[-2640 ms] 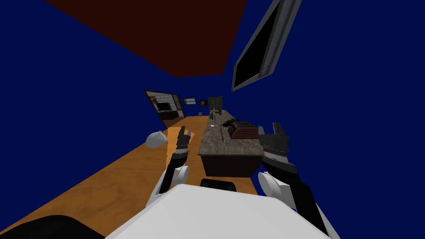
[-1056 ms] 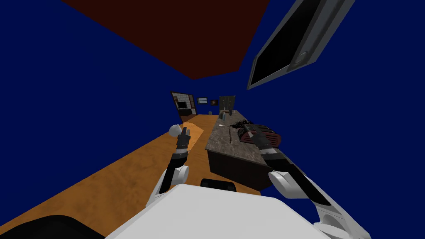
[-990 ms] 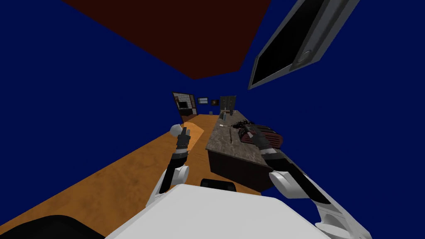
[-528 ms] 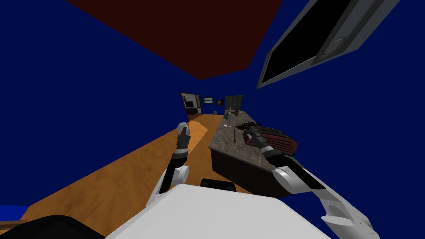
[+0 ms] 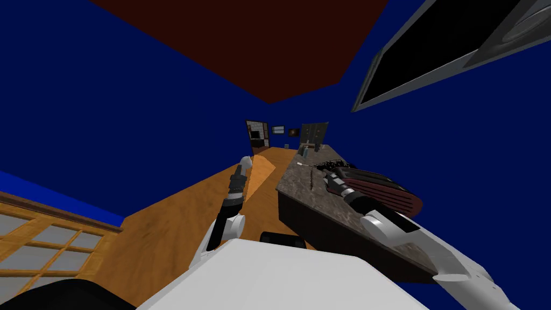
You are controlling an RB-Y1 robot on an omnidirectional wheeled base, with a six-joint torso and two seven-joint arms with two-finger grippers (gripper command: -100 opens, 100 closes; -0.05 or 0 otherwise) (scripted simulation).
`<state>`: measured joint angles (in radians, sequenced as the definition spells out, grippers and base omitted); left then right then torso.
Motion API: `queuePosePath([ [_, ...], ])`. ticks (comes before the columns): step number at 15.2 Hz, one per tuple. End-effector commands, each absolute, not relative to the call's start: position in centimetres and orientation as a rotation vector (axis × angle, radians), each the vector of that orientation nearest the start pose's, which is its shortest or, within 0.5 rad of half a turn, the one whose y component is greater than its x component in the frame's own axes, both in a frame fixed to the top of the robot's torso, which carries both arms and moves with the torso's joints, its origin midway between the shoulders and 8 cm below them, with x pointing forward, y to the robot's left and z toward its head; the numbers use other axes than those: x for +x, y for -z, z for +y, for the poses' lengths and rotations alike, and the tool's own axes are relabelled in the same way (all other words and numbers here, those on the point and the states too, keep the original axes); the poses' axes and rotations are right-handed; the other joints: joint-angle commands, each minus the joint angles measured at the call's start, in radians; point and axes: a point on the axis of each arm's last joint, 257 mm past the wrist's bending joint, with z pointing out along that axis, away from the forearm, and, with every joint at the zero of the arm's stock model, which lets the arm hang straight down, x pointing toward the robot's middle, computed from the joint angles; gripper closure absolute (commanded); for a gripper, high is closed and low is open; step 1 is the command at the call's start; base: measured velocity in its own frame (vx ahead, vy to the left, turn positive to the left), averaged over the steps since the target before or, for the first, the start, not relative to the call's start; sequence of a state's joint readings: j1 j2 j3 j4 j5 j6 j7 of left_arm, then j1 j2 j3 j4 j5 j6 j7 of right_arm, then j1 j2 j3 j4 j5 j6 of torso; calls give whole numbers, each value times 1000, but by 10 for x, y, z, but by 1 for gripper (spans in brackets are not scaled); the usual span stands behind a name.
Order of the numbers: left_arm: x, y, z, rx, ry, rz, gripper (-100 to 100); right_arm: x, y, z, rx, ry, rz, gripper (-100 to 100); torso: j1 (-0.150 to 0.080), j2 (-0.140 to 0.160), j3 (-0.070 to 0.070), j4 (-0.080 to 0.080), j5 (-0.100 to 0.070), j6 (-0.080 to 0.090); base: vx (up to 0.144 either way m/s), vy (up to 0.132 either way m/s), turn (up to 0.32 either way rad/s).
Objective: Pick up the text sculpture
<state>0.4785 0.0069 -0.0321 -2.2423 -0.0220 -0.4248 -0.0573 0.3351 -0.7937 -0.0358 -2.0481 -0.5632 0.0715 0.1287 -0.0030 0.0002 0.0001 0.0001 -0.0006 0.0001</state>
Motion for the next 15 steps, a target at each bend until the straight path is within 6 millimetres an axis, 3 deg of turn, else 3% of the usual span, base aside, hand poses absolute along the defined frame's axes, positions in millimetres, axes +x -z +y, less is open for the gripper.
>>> queuePosePath([
  [1,367,1,267,-694,1253,712,0,463,144,-357,890,-1023,1545,-100,0,0,0,0,0,0,-29,-21,232],
  [3,367,1,266,-694,1254,712,0,463,144,-359,884,-1009,1567,-100,0,0,0,0,0,-1,-26,-22,224],
  [4,367,1,267,-694,1254,712,0,465,160,-373,922,-962,1615,-100,1,0,0,0,0,0,-25,-20,273],
  [6,367,1,266,-694,1254,712,0,465,160,-376,918,-950,1634,-100,1,0,0,0,0,-1,-22,-24,219],
  [7,367,1,267,-694,1253,712,0,466,175,-392,954,-896,1683,-100,1,0,0,0,0,0,-22,-21,303],
  [9,367,1,267,-694,1254,712,0,466,174,-394,955,-888,1697,-100,0,-1,0,0,0,-1,-25,-31,221],
  [10,367,1,267,-694,1253,712,0,464,191,-411,995,-825,1750,-100,0,0,0,0,0,0,-30,-23,337],
  [11,367,1,266,-694,1254,712,0,465,188,-412,994,-825,1757,-100,0,0,0,0,0,-1,-32,-33,341],
  [12,367,1,267,-694,1254,712,0,463,198,-427,1016,-771,1794,-100,0,0,0,0,0,-1,-44,-39,389],
  [14,367,1,267,-694,1254,712,0,462,201,-431,1036,-760,1814,-100,-1,0,0,0,0,-1,-34,-40,202],
  [15,367,1,267,-694,1253,712,0,459,210,-449,1062,-698,1853,-100,-1,0,0,0,0,0,-31,-31,247],
])
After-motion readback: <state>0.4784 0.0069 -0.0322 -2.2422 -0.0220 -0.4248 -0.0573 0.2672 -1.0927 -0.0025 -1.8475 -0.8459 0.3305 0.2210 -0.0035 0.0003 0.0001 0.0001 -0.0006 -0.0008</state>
